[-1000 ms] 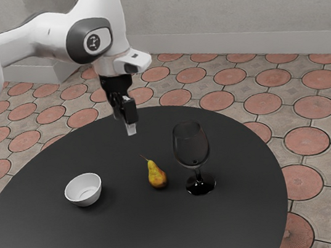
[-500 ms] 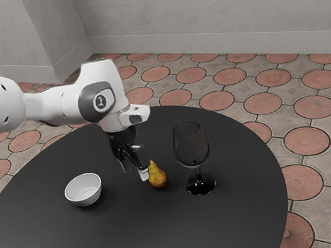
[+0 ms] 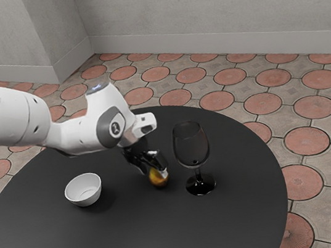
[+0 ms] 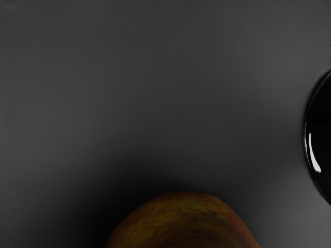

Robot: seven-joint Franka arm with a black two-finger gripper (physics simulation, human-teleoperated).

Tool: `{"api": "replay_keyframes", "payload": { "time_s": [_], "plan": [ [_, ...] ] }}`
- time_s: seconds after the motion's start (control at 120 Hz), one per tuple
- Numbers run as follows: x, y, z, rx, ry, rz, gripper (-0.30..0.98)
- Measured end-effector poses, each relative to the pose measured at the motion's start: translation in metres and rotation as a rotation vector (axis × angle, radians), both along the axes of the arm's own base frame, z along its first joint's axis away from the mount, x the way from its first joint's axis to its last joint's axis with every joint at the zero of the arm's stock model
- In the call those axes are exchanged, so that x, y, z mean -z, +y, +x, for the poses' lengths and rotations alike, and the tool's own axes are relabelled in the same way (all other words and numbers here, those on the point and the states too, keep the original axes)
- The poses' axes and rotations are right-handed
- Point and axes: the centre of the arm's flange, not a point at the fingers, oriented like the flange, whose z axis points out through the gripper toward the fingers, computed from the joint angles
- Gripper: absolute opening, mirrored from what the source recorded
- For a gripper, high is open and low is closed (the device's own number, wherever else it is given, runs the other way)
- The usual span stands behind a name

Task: Place the pear in the bowl.

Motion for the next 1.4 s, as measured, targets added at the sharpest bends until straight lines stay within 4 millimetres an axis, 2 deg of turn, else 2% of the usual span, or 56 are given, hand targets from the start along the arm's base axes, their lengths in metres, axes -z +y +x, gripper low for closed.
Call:
{"api": "replay_keyframes", "payload": {
  "time_s": [0.167,0.617,0.825,0.917,1.142,1.25,1.333,1.4],
  "plan": [
    [0.010,0.000,-0.005,-0.043,0.000,-0.017,0.51],
    [0.007,0.003,-0.004,-0.089,-0.021,-0.017,0.29],
    [-0.021,0.005,-0.019,-0.108,-0.042,-0.004,0.15],
    [-0.042,0.008,-0.024,-0.121,-0.066,0.004,0.10],
    [-0.073,0.038,-0.048,-0.204,-0.084,0.023,0.03],
    [-0.085,0.060,-0.062,-0.255,-0.085,0.026,0.10],
    [-0.090,0.075,-0.076,-0.290,-0.076,0.023,0.23],
    [-0.095,0.089,-0.089,-0.317,-0.070,0.021,0.26]
  ]
}}
